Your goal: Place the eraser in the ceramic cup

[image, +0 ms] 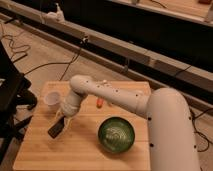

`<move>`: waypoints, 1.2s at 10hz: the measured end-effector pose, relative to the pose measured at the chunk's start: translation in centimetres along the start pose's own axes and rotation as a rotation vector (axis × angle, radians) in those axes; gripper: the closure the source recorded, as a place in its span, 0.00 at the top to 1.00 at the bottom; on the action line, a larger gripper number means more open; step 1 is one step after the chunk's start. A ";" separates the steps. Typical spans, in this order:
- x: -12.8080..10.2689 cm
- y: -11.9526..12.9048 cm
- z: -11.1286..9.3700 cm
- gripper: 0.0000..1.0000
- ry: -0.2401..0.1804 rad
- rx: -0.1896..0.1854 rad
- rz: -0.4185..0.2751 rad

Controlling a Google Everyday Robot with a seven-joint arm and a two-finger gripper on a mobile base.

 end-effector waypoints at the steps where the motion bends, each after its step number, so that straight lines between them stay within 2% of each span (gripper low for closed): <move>1: 0.2 -0.1 -0.7 0.00 0.005 0.015 0.007; 6: 0.1 -0.2 -0.5 0.00 0.002 0.014 0.007; 7: 0.7 -0.1 -1.0 0.00 -0.005 0.029 0.028; 8: 1.4 -0.3 -2.0 0.00 -0.007 0.050 0.053; 10: 2.7 -0.8 -3.9 0.00 -0.010 0.067 0.099; 12: 4.4 -1.9 -7.3 0.00 -0.005 0.105 0.154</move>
